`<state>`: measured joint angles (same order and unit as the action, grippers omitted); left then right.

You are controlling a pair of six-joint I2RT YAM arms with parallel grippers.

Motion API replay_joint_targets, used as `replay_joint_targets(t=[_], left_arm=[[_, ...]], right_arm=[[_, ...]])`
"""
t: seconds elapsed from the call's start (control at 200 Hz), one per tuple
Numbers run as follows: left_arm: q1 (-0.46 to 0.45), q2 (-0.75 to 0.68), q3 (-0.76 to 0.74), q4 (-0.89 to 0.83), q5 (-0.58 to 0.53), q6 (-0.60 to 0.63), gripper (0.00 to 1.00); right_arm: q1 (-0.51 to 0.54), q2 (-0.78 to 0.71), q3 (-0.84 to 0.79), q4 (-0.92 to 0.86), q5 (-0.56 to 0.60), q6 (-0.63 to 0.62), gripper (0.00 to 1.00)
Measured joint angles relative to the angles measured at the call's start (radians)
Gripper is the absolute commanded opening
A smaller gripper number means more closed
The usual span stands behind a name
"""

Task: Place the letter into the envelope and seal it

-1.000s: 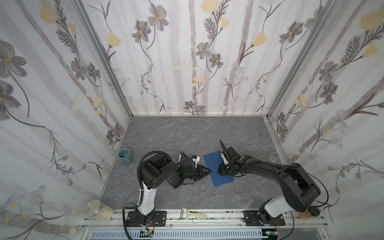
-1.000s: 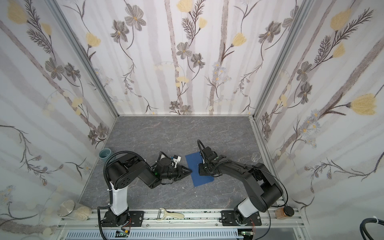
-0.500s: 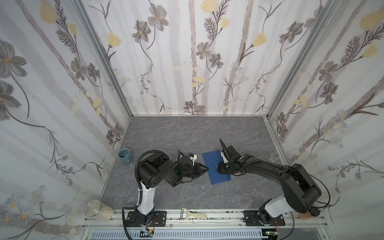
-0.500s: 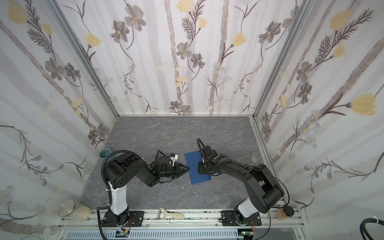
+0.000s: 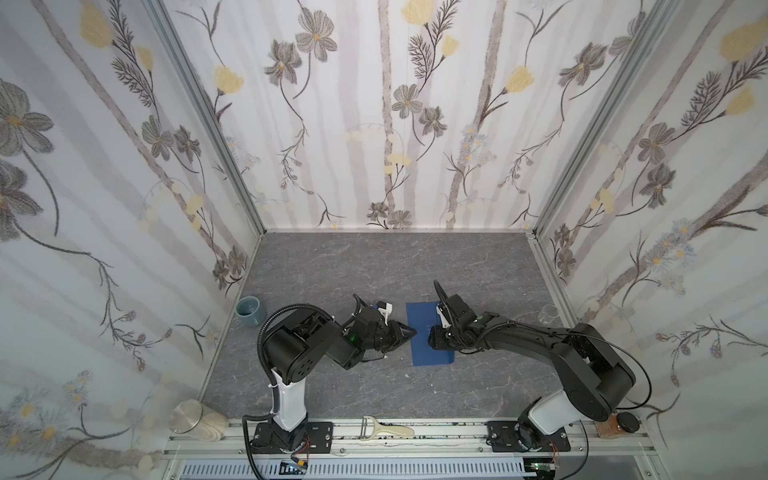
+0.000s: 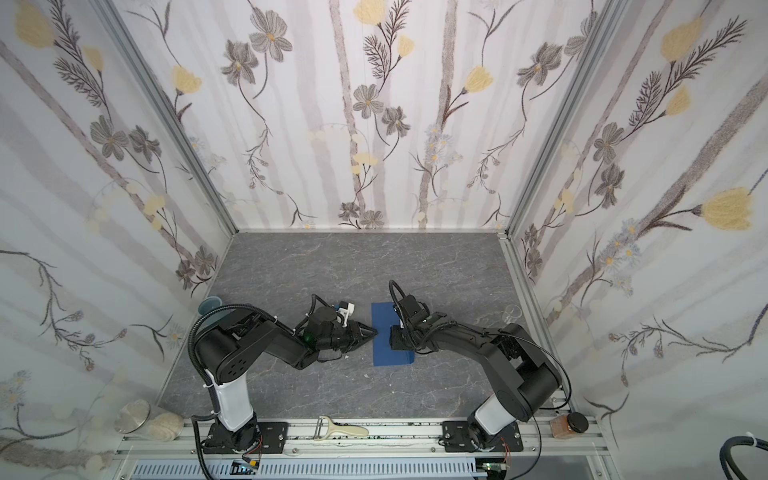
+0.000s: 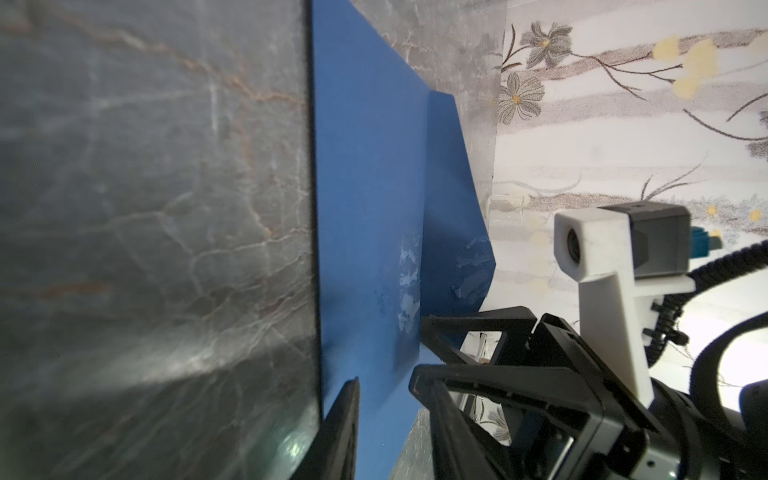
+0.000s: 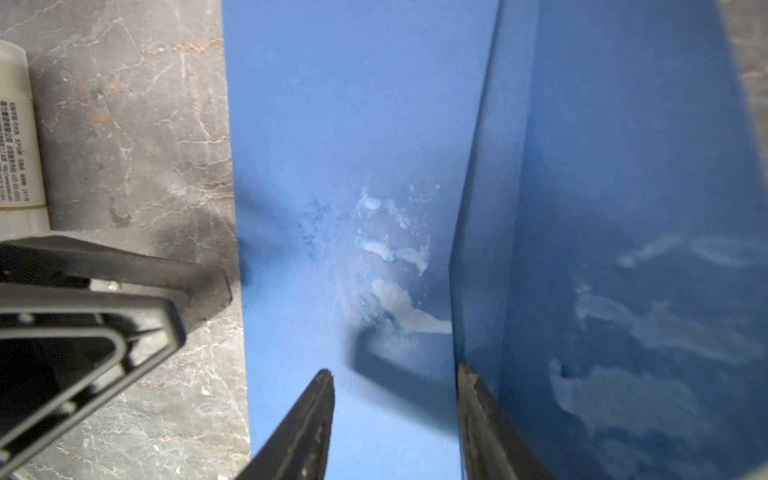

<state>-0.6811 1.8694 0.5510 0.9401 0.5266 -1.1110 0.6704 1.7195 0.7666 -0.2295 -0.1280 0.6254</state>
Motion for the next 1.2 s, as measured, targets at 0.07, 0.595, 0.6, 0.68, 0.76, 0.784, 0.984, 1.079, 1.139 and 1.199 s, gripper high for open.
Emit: replay_joint_targets(t=[0.07,0.595,0.6,0.68,0.76,0.784,0.984,1.079,1.139,1.199], left_arm=[[0.005,-0.019,0.008,-0.037,-0.012,0.019,0.31],[0.040,-0.241,0.081,-0.374,-0.133,0.204,0.30],[0.041,-0.243,0.082,-0.378,-0.135,0.206,0.30],[0.058,-0.290,0.117,-0.488,-0.181,0.268,0.31],[0.090,-0.340,0.141,-0.604,-0.243,0.332,0.32],[0.103,-0.356,0.142,-0.634,-0.258,0.350,0.33],[0.219,-0.488,0.108,-0.854,-0.377,0.459,0.40],[0.223,-0.508,0.106,-0.926,-0.397,0.513,0.40],[0.225,-0.496,0.113,-0.972,-0.407,0.540,0.40],[0.228,-0.474,0.124,-1.013,-0.418,0.564,0.40]], right_arm=[[0.006,0.000,-0.002,0.010,-0.004,0.015,0.50],[0.017,-0.068,0.054,-0.011,0.012,0.024,0.50],[0.017,-0.068,0.055,-0.012,0.013,0.023,0.50],[0.015,-0.076,0.079,-0.030,0.030,0.010,0.50],[0.011,-0.078,0.103,-0.040,0.033,-0.005,0.51],[0.010,-0.078,0.109,-0.044,0.034,-0.010,0.51],[0.001,-0.078,0.151,-0.042,0.037,-0.052,0.51],[-0.008,-0.078,0.159,-0.034,0.028,-0.071,0.51],[-0.014,-0.078,0.161,-0.025,0.017,-0.078,0.51],[-0.021,-0.078,0.161,-0.021,-0.003,-0.085,0.51]])
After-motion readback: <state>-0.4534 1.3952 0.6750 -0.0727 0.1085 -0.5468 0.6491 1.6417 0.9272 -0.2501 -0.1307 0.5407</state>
